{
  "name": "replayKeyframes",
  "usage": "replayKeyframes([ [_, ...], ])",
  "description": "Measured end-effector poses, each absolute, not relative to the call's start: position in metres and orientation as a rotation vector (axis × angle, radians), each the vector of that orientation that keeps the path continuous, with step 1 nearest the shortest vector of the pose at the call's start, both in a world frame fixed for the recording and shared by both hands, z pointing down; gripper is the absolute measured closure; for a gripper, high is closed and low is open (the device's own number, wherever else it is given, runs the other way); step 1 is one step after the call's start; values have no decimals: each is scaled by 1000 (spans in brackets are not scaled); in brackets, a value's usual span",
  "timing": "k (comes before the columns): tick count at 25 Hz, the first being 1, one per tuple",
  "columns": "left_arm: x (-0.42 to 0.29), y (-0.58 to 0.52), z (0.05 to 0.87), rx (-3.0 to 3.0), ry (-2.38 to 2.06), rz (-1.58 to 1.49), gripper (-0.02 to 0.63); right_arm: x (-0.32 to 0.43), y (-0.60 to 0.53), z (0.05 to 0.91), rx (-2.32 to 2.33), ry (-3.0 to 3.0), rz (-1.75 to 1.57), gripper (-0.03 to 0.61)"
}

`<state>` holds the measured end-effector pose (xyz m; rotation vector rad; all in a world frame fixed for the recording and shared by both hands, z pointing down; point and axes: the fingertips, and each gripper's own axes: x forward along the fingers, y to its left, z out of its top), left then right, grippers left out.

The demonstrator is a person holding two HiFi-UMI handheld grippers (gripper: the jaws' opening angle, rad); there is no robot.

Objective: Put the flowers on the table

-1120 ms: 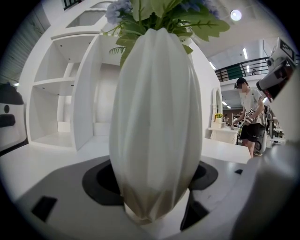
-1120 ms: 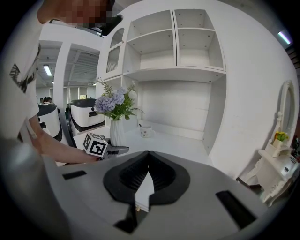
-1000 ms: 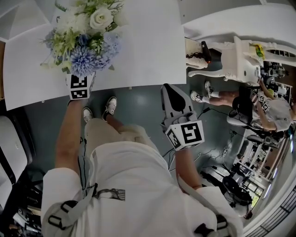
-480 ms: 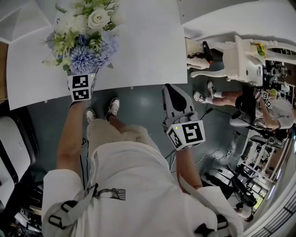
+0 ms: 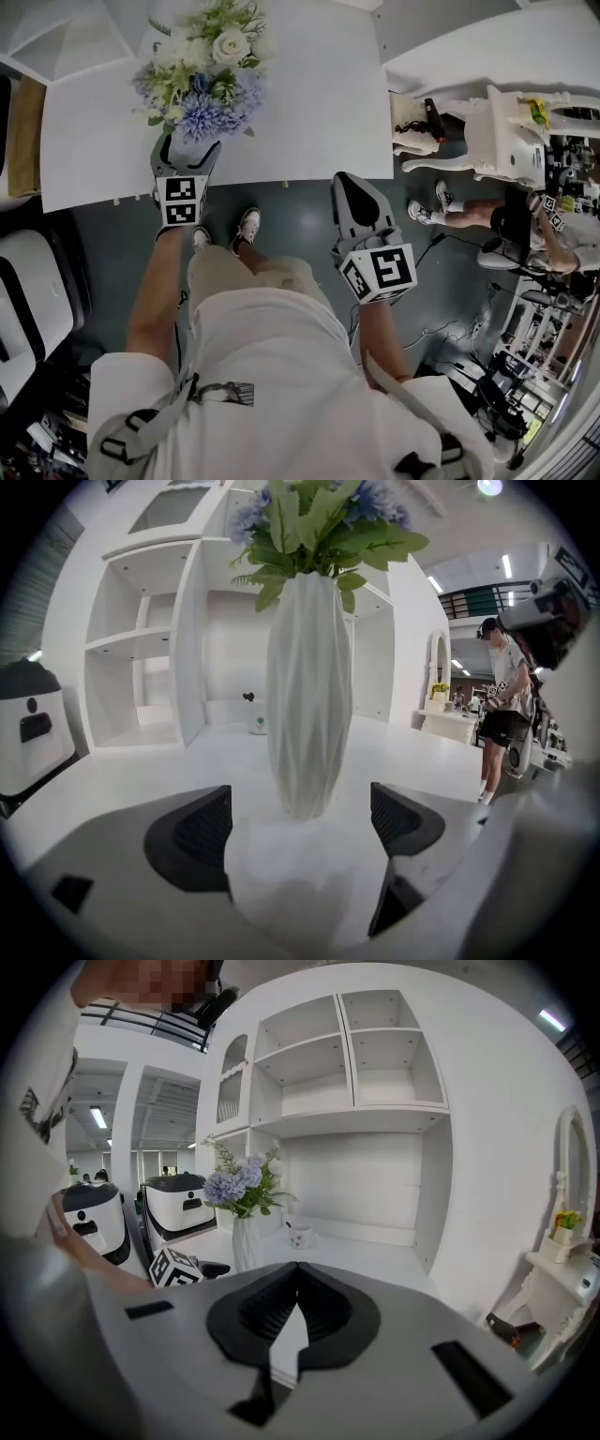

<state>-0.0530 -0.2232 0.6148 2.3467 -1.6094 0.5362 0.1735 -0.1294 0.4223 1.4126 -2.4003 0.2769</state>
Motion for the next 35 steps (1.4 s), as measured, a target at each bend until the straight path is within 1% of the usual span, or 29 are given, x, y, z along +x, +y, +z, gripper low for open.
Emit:
replayKeyframes([
  [9,-82,-187,598,2329,-1605,576,166,136,-125,410,1367,-2473,259,569],
  [17,-115,-164,567,2334,-1608,530,166,100,-116,404,1373,-2493,275,569],
  [22,-120,-147,562,2318,-1568,534,171,85,-107,402,1403,-2487,283,569],
  [24,-123,-141,563,2304,-1557,532,196,77,-105,401,1411,-2494,274,569],
  [29,-132,-122,546,2330,-1570,537,299,64,-91,405,1417,-2502,290,569],
  [31,-139,-117,533,2327,-1596,507,360,62,-88,405,1421,-2501,299,569],
  [33,-148,-116,520,2328,-1616,476,451,60,-89,402,1425,-2503,288,569],
  [35,-154,-119,505,2347,-1632,462,508,60,-93,397,1435,-2503,271,569],
])
